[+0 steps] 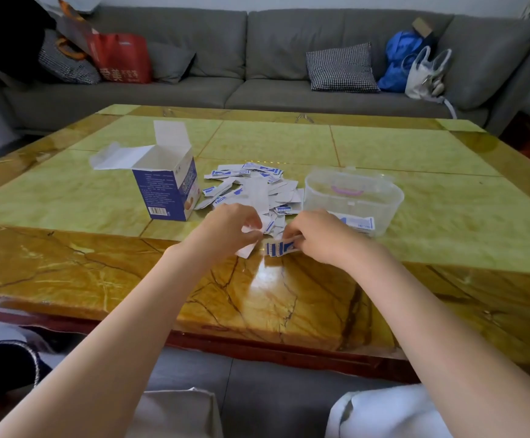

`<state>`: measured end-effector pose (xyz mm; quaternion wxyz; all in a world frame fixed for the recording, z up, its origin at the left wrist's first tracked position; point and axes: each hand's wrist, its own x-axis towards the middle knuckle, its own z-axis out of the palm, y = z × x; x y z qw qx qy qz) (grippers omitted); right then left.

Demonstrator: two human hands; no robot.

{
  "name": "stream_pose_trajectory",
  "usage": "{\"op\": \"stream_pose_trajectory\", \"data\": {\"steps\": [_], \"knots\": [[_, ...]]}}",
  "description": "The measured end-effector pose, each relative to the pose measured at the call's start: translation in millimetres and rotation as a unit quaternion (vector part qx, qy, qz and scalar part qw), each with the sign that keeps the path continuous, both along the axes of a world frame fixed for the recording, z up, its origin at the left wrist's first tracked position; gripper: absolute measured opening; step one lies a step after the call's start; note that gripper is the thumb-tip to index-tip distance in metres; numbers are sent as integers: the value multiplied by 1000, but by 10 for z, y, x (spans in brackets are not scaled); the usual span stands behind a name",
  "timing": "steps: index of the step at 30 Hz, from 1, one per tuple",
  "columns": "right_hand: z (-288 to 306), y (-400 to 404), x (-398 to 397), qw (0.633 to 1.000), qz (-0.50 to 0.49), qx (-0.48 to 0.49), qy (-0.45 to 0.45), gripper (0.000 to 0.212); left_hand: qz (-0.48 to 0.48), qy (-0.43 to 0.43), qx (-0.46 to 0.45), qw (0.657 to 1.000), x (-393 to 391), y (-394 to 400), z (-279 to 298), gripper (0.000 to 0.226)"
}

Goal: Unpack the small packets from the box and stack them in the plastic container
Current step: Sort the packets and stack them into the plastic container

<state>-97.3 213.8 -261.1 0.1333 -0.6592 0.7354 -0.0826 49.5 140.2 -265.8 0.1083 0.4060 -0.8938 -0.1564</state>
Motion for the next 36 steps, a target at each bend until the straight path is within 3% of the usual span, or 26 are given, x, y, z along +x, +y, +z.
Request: {"op": "stream_pose_trajectory", "data": {"steps": [9,15,23,26,29,32,34,36], "knots": [[14,9,76,998,58,-39,4,34,-34,-60,-37,997,123,68,-51,21],[-33,-56,220,996,89,-22,20,36,-31,-12,-19,999,207,83,-75,25],[-36,-79,201,996,82,-31,0,34,80,75,-12,994,238,-19,-45,17],[-10,-65,145,996,70,-45,-17,32,129,156,28,979,283,-61,-3,21],[38,-61,123,989,26,-88,-115,26,163,227,78,957,302,-94,34,24],[84,-62,154,957,-40,-129,-258,15,188,297,155,923,267,-93,67,19],[98,-41,208,884,-110,-137,-433,9,208,351,218,887,215,-70,78,17],[105,-31,264,780,-153,-102,-598,12,200,376,253,868,131,-8,85,12]]}}
